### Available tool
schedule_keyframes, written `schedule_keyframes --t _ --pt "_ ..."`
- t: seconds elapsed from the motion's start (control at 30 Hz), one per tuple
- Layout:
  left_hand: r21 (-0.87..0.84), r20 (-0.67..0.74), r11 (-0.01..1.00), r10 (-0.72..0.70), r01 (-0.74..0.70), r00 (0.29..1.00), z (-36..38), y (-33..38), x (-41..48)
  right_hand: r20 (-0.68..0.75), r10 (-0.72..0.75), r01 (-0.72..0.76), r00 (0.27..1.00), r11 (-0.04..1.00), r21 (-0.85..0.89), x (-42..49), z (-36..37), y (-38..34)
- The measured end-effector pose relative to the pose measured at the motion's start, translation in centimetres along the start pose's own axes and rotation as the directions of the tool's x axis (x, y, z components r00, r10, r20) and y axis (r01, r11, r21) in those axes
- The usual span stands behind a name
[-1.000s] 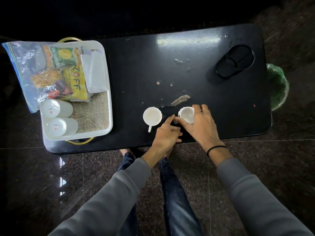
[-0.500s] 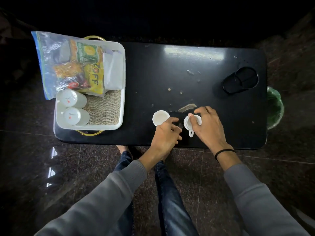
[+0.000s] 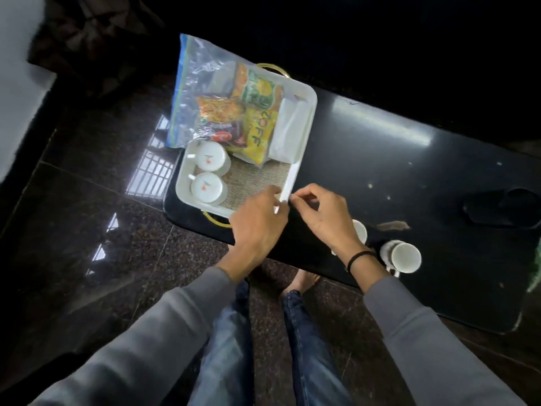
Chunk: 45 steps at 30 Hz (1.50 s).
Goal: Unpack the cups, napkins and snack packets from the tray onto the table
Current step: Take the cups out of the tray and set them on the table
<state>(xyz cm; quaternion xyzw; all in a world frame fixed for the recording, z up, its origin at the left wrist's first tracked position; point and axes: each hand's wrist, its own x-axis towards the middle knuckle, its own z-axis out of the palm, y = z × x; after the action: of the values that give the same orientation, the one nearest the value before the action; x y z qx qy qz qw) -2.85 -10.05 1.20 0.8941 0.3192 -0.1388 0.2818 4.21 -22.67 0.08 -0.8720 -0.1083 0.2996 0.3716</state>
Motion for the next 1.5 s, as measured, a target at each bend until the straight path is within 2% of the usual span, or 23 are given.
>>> schedule_keyframes --t 0.17,0.27,0.47,0.6,0.77,1.03,1.2,1.3,1.37,1.43,1.5 --pt "0.294 -0.155 0.954 -0.015 0.061 0.988 -2.9 -7.5 3.3 0.197 0.076 -0.103 0.977 0.986 0.131 3.6 6.8 -3.8" --pt "0.279 -0.116 0.955 -0.068 0.098 0.991 -3.7 -10.2 4.8 0.258 0.089 -0.127 0.962 0.983 0.136 5.2 10.0 -5.4" --pt "0.336 -0.094 0.942 0.026 0.007 0.995 -3.3 -11.7 5.3 0.277 0.158 -0.23 0.948 0.941 0.249 6.4 12.3 -6.2" --pt "0.245 -0.074 0.968 -0.033 0.05 0.997 -3.0 -12.8 5.4 0.27 0.155 -0.216 0.95 0.953 0.214 6.6 12.2 -5.6" --pt "0.153 -0.109 0.988 -0.02 0.037 0.994 -2.7 -12.9 5.2 0.28 0.151 -0.225 0.948 0.941 0.254 6.5 11.9 -5.3" --pt "0.005 -0.152 0.996 -0.092 0.094 0.984 -3.0 -11.0 3.2 0.24 0.085 -0.133 0.967 0.972 0.193 5.0 9.5 -4.9" --pt "-0.176 -0.156 0.977 -0.149 0.12 0.977 -2.6 -8.2 1.7 0.178 0.031 -0.067 0.984 0.977 0.201 3.4 6.3 -3.8" --pt "-0.419 -0.029 0.89 -0.21 0.179 0.977 -2.5 -6.1 1.4 0.171 0.028 -0.069 0.985 0.969 0.239 2.5 3.7 -2.8" --pt "-0.636 0.127 0.728 -0.23 0.257 0.965 -2.3 -4.5 1.4 0.184 0.022 -0.079 0.983 0.949 0.306 2.1 1.8 -1.9" --pt "-0.731 0.247 0.597 -0.218 0.329 0.944 -1.6 -2.7 1.7 0.216 0.018 -0.1 0.976 0.923 0.372 1.9 -0.1 -0.8" --pt "-0.752 0.352 0.519 -0.204 0.405 0.914 -0.7 -0.9 2.2 0.255 0.005 -0.115 0.967 0.902 0.417 1.7 -1.8 0.3"
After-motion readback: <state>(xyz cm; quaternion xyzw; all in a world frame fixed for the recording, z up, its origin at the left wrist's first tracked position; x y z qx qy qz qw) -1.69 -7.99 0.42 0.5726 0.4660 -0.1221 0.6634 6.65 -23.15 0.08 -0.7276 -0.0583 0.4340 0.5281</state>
